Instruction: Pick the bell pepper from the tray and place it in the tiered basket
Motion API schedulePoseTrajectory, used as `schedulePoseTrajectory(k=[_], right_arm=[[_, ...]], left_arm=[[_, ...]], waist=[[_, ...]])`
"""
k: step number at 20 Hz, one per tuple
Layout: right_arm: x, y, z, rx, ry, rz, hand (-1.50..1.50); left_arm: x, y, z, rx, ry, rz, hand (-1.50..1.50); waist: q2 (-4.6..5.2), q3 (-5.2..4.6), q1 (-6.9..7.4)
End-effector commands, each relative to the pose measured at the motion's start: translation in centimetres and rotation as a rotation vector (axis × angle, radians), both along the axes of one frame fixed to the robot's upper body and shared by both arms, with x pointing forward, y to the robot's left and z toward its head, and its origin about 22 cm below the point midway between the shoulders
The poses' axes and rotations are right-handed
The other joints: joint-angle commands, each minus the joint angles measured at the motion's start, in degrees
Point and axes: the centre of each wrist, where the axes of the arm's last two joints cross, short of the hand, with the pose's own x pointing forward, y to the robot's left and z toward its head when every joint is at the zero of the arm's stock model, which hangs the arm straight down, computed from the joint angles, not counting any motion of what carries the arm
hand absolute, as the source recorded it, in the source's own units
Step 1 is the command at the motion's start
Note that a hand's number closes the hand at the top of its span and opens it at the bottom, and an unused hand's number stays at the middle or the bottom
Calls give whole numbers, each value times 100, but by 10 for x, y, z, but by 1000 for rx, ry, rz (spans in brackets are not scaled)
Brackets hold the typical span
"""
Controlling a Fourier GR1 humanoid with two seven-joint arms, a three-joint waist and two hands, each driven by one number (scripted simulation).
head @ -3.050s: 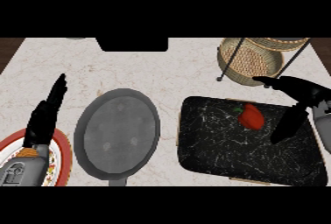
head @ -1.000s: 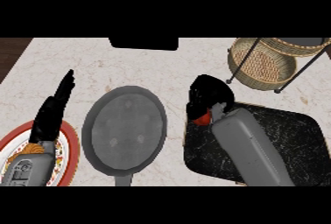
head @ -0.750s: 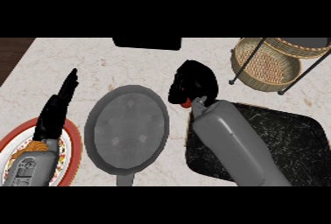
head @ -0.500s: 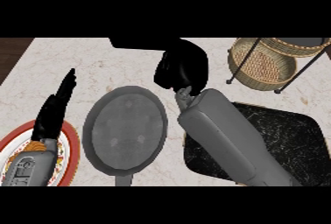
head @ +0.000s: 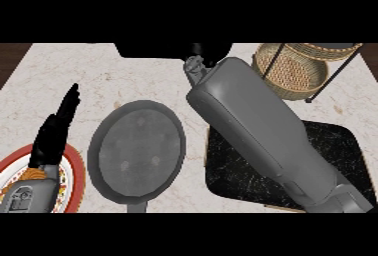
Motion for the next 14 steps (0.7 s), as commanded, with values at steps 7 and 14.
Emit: schedulePoseTrajectory(k=[7, 14], right_arm=[[22, -31, 50, 76, 47, -39, 150], [66, -77, 23, -164, 69, -115, 150]], left_arm=[[1, 17, 15, 2, -11, 28, 0], [-5, 5, 5, 13, 3, 15, 0]], waist=[[5, 5, -75], [33, 2, -23]])
